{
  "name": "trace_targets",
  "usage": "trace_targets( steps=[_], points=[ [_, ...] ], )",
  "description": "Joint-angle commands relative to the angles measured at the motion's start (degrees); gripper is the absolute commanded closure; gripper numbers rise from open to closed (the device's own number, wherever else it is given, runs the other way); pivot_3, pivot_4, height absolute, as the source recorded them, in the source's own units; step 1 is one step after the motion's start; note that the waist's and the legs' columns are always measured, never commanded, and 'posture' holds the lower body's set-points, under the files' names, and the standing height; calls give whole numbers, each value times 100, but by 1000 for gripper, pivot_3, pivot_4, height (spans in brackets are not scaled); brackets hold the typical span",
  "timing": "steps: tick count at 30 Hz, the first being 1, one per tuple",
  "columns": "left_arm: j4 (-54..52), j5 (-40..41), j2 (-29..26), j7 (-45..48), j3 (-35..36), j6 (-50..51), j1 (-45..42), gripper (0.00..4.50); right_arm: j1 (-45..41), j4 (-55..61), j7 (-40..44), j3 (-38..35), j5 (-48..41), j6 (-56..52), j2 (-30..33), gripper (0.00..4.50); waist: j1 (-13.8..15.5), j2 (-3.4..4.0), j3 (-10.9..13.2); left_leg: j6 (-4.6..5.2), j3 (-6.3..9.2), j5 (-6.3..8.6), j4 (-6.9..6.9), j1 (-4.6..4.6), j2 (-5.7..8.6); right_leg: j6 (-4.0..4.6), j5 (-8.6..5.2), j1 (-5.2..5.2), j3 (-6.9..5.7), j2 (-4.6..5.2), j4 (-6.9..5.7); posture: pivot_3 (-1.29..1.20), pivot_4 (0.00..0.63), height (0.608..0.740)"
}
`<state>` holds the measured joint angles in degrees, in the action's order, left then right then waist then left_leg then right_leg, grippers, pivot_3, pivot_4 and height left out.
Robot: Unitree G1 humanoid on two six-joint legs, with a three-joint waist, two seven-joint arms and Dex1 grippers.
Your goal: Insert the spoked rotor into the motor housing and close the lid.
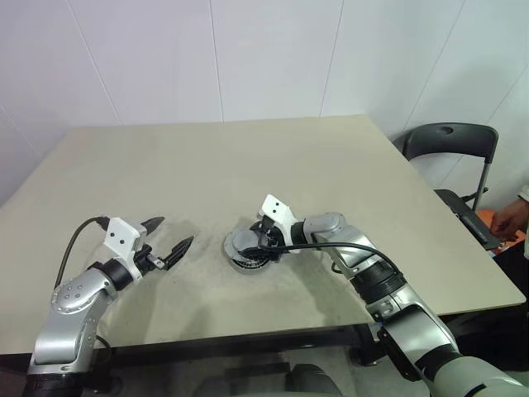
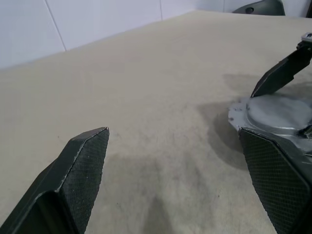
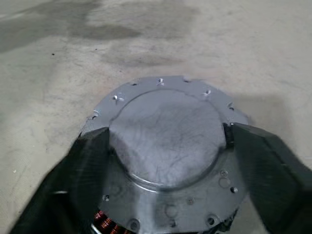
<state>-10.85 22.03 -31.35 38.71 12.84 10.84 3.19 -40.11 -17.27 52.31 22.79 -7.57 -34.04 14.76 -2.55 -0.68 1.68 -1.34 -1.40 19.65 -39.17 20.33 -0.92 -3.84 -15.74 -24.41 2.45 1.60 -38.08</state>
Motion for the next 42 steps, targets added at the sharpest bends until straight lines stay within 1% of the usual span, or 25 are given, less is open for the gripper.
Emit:
trace_targets(
  steps=[1, 9, 31, 42],
  points=[
    [-253, 101, -50, -32, 173, 3, -52, 0, -114, 94, 62, -174, -102, 1, -70, 1026, -1, 0, 0, 0, 0, 0, 0, 0, 0, 0, 0, 0, 0, 0, 0, 0, 0, 740],
    [-356, 124, -57, -83, 153, 102, -68, 0, -201, -21, 315, -464, -388, -42, -81, 1026, -1, 0, 0, 0, 0, 0, 0, 0, 0, 0, 0, 0, 0, 0, 0, 0, 0, 740],
    [-466, 118, -12, -120, 148, 132, 69, 0, -473, -703, 1681, -152, 47, 1297, 274, 1026, 0, 0, 0, 0, -1, 0, 0, 0, 1, 0, 0, 0, 0, -1, -1, 0, 0, 740],
    [-358, 121, -10, -75, 172, 47, 112, 0, -609, -1170, 1693, -183, 219, 1487, 130, 1026, -1, 0, 0, -1, 0, 0, 0, -1, 0, 0, 0, 0, 0, 0, -2, 0, 0, 740]
  ],
)
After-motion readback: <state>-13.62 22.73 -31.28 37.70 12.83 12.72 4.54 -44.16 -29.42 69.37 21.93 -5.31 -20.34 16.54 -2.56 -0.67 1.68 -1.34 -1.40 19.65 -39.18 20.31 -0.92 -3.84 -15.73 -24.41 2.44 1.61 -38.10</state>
